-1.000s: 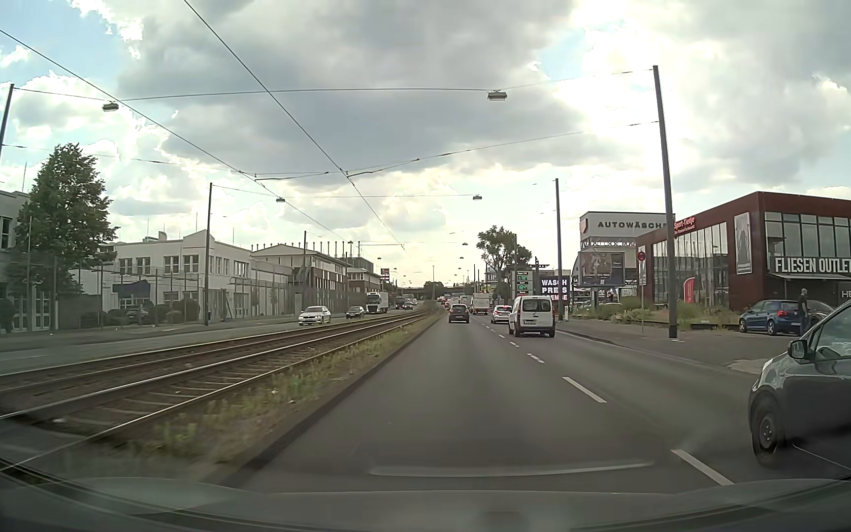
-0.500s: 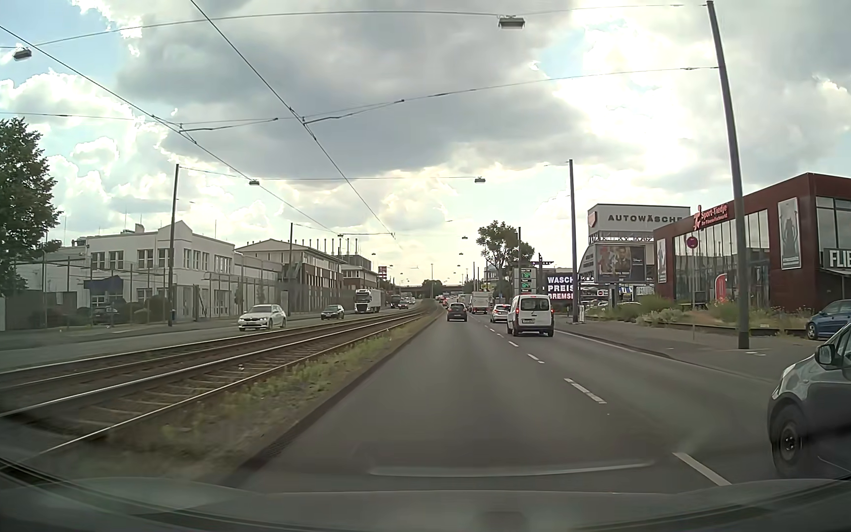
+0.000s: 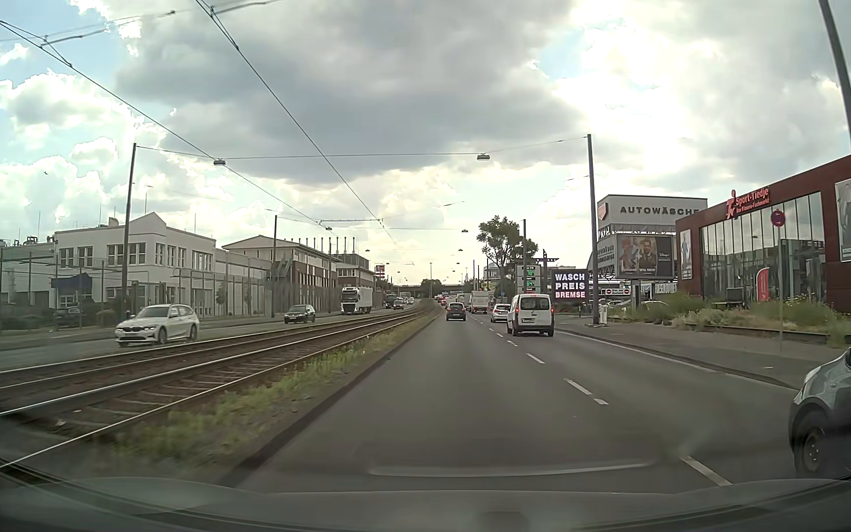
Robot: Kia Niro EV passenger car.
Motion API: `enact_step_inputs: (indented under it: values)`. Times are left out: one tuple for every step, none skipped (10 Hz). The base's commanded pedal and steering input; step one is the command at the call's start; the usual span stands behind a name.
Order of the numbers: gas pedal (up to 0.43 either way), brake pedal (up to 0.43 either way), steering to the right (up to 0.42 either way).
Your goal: Follow the waypoints while adhering to traffic rules and regulations
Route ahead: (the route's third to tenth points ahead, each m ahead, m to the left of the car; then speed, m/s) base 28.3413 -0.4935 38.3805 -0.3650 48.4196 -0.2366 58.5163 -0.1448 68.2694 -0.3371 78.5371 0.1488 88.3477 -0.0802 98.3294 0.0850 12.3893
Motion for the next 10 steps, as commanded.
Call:
enact_step_inputs:
  values:
    - [0.047,0.03,0.0]
    - [0.047,0.03,0.0]
    - [0.047,0.037,-0.001]
    - [0.047,0.03,-0.001]
    - [0.047,0.03,-0.001]
    - [0.047,0.03,-0.001]
    - [0.047,0.037,-0.002]
    - [0.047,0.03,-0.003]
    - [0.047,0.03,-0.003]
    - [0.047,0.03,-0.002]
